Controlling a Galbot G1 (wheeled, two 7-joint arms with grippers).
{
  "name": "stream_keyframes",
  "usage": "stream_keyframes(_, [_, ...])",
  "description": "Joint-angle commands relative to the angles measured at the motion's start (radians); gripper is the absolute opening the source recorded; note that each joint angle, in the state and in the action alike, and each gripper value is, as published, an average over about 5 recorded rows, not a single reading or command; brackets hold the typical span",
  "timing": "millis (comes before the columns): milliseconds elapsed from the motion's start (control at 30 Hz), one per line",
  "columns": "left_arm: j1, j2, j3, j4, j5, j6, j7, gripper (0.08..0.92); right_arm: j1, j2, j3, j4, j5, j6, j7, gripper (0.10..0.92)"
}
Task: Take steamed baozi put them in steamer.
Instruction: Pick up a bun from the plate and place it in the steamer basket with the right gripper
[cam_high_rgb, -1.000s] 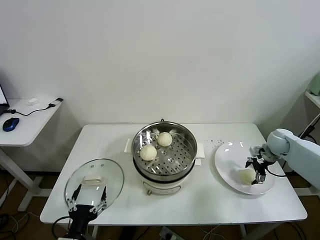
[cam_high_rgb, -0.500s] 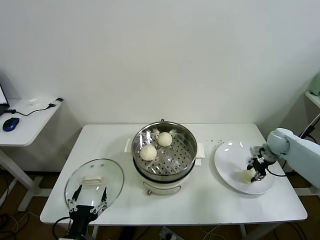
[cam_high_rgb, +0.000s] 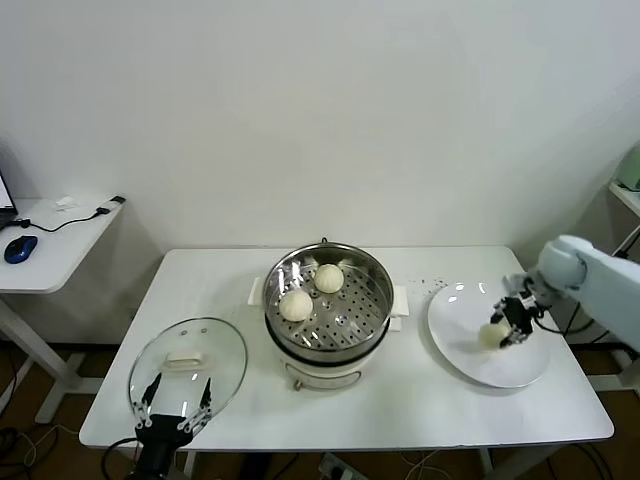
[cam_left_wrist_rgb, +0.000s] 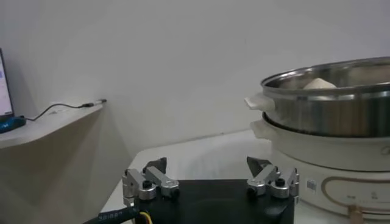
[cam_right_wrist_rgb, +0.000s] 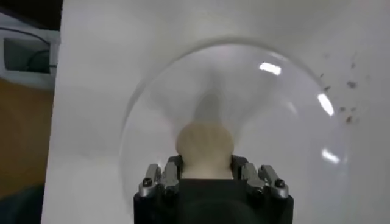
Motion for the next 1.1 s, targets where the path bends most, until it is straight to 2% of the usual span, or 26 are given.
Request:
stream_keyframes(33, [0.003, -0.002, 0.003, -0.005, 0.001, -0.001, 0.0, 0.823, 0.539, 0.156, -0.343, 0.118, -0.003, 0.338, -0.05, 0.545])
stream_keyframes(233, [0.012, -0.004, 0.003, -0.012, 0.001, -0.001, 0.0, 0.823, 0.608, 0.322, -0.316, 0.213, -0.128, 0.529, -0.014, 0.551])
stream_keyframes(600, [0.031, -0.004, -0.003, -0.015, -0.011, -0.009, -0.001, 0.823, 0.422, 0.533, -0.156, 0.319, -0.337, 0.627, 0.031, 0.559])
stream_keyframes(1100, [0.031, 0.003, -0.018, -0.003, -0.03, -0.01, -0.001, 0.823, 0.227, 0.644, -0.187, 0.309, -0.303, 0.591, 0.035, 0.56])
